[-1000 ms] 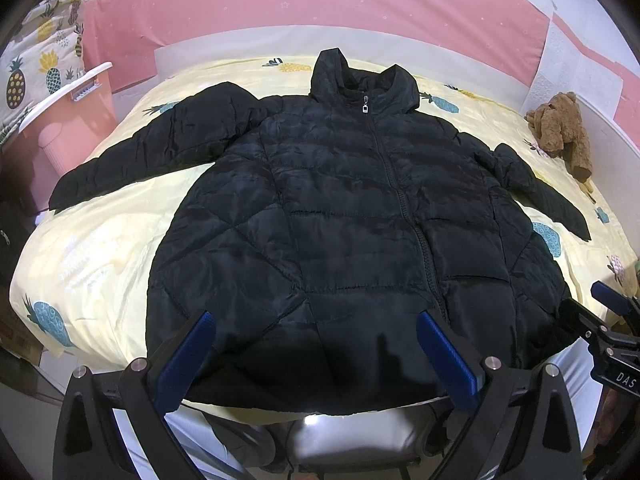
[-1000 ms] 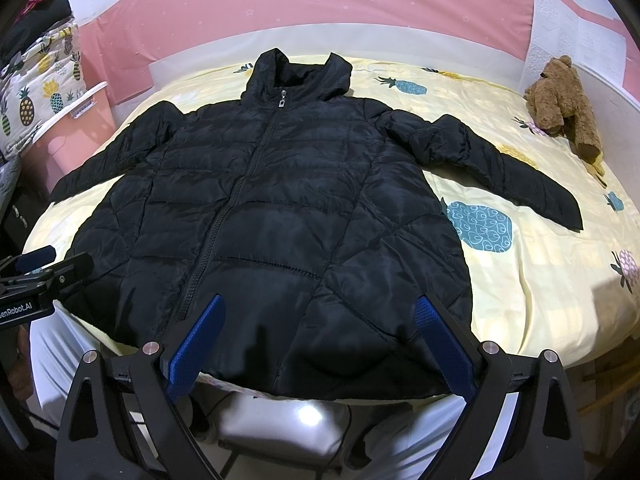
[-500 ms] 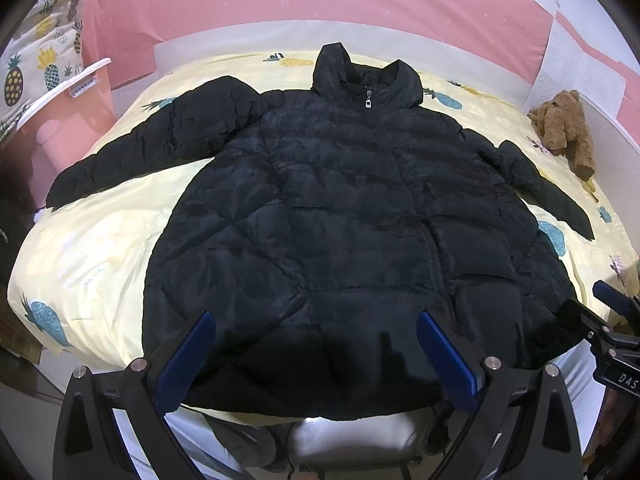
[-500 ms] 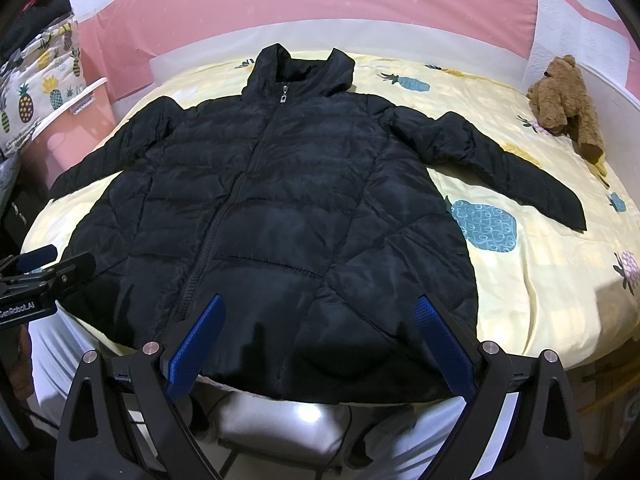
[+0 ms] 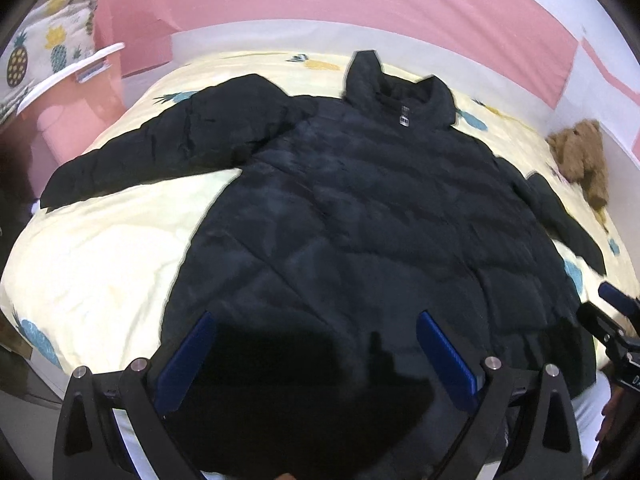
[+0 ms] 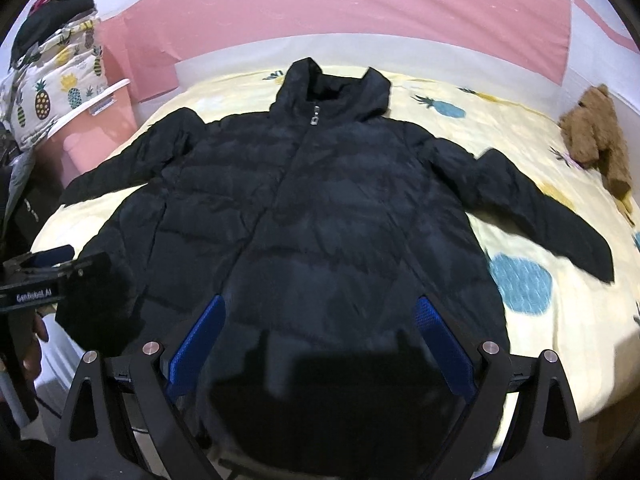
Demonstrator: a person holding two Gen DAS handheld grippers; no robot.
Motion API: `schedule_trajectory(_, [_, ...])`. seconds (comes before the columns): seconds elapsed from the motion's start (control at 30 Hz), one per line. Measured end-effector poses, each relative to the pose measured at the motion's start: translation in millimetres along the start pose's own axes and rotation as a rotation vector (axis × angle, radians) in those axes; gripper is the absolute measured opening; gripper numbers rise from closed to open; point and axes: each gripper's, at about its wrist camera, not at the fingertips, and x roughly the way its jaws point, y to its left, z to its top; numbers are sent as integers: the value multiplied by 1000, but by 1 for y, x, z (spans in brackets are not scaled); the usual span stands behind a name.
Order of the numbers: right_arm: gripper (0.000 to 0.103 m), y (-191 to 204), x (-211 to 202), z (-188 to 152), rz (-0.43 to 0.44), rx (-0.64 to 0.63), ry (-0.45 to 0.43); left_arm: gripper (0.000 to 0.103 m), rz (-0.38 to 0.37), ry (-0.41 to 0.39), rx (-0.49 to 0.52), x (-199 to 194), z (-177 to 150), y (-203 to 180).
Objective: Fold large clothes
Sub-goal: 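Grasp the black jacket's sleeve with the left tool and fold it across the body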
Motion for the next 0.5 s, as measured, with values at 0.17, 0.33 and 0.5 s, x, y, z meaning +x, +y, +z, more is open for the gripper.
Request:
schedule_trajectory(0.17, [96,7,25,25,3,-39,9,95,27,-17,-85,19,27,40])
schedule_trajectory(0.33, [96,11,50,45,0,-76,20,83,87,-31,-188,40,56,92])
schedule_trajectory(0.5, [96,17,78,62,2,-115,42,83,93,-36,-282,61,77,144])
